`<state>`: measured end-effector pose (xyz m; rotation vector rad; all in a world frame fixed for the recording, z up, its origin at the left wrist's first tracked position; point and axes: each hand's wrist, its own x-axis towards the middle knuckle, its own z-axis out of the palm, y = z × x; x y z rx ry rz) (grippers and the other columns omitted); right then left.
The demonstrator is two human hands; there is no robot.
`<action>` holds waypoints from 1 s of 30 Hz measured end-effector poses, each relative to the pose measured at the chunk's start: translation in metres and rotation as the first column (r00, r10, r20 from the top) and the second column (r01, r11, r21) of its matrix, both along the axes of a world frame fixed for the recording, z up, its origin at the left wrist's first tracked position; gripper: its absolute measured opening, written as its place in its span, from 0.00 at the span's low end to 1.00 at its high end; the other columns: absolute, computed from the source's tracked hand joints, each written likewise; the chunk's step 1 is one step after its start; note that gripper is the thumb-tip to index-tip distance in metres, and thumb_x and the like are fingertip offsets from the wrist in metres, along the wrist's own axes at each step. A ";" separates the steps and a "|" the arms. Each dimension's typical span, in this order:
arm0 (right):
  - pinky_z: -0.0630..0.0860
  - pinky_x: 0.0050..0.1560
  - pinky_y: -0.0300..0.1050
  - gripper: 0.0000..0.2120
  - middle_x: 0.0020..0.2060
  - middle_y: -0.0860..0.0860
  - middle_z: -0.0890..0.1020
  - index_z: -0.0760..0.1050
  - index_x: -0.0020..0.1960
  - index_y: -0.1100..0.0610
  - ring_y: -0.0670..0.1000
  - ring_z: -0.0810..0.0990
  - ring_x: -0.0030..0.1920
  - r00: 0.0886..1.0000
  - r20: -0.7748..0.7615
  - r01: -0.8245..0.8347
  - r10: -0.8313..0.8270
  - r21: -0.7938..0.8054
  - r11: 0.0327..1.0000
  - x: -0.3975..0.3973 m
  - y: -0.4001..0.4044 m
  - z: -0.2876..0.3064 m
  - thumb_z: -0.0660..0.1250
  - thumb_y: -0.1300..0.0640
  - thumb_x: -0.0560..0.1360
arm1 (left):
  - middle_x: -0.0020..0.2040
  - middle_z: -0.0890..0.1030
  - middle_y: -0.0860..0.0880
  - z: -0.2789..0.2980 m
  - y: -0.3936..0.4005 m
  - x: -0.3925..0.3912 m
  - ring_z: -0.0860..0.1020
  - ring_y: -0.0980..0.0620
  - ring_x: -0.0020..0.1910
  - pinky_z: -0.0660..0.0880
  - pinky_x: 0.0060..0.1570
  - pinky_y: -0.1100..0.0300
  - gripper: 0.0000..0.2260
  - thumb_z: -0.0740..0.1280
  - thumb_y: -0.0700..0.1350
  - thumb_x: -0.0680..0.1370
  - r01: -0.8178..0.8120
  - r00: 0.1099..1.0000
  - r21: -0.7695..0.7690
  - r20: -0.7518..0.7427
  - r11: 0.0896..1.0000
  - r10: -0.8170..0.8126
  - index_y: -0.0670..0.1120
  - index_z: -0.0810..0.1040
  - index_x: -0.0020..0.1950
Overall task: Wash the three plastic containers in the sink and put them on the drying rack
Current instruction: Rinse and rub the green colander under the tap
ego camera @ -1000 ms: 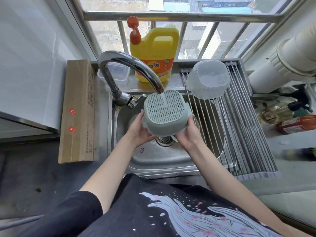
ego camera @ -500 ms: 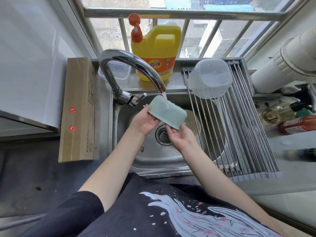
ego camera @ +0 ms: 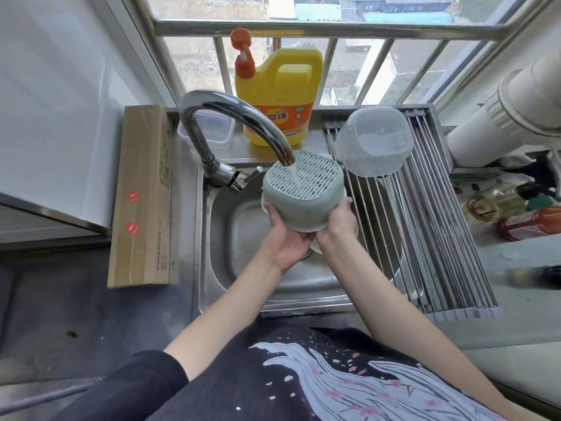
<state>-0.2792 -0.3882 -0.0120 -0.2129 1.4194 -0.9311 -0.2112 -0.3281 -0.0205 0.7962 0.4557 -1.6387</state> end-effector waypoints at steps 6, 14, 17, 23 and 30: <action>0.73 0.49 0.36 0.13 0.46 0.52 0.78 0.71 0.51 0.57 0.45 0.77 0.47 0.842 -0.472 -0.439 0.260 -0.321 0.839 -0.016 0.019 -0.001 0.50 0.53 0.84 | 0.52 0.76 0.38 -0.015 0.003 0.023 0.76 0.40 0.51 0.78 0.41 0.41 0.24 0.54 0.58 0.81 0.169 0.986 0.205 -0.040 0.964 -0.164 0.37 0.70 0.58; 0.67 0.41 0.46 0.15 0.30 0.51 0.77 0.65 0.43 0.54 0.55 0.76 0.30 0.007 -0.991 -0.974 -0.131 0.023 -0.227 -0.061 0.045 -0.030 0.69 0.65 0.68 | 0.64 0.75 0.39 -0.010 0.030 0.090 0.74 0.35 0.63 0.74 0.54 0.35 0.36 0.58 0.73 0.69 0.422 0.848 0.153 0.282 0.894 -0.449 0.51 0.71 0.68; 0.65 0.57 0.49 0.16 0.35 0.48 0.76 0.69 0.44 0.52 0.52 0.76 0.35 -0.018 -0.959 -0.918 -0.283 0.128 -0.375 -0.073 0.053 -0.040 0.71 0.68 0.66 | 0.58 0.79 0.40 0.004 0.027 0.083 0.80 0.40 0.53 0.80 0.45 0.44 0.22 0.66 0.56 0.75 0.576 0.583 0.294 0.506 0.763 -0.636 0.47 0.72 0.65; 0.67 0.64 0.51 0.17 0.50 0.49 0.78 0.77 0.54 0.50 0.50 0.73 0.55 -0.034 -0.999 -0.925 -0.033 0.044 -0.378 -0.076 0.054 -0.035 0.64 0.42 0.72 | 0.53 0.79 0.41 -0.010 0.033 0.062 0.78 0.41 0.53 0.79 0.50 0.45 0.20 0.58 0.29 0.71 0.332 0.215 0.517 0.773 0.789 -0.597 0.43 0.74 0.59; 0.74 0.41 0.43 0.24 0.40 0.54 0.79 0.74 0.54 0.64 0.52 0.77 0.42 0.628 -0.520 -0.695 0.579 -0.042 0.718 -0.084 0.045 0.004 0.53 0.44 0.81 | 0.62 0.66 0.46 -0.004 0.052 0.049 0.69 0.50 0.54 0.70 0.48 0.58 0.32 0.64 0.33 0.68 0.311 -0.367 0.467 0.862 0.827 -0.349 0.49 0.65 0.71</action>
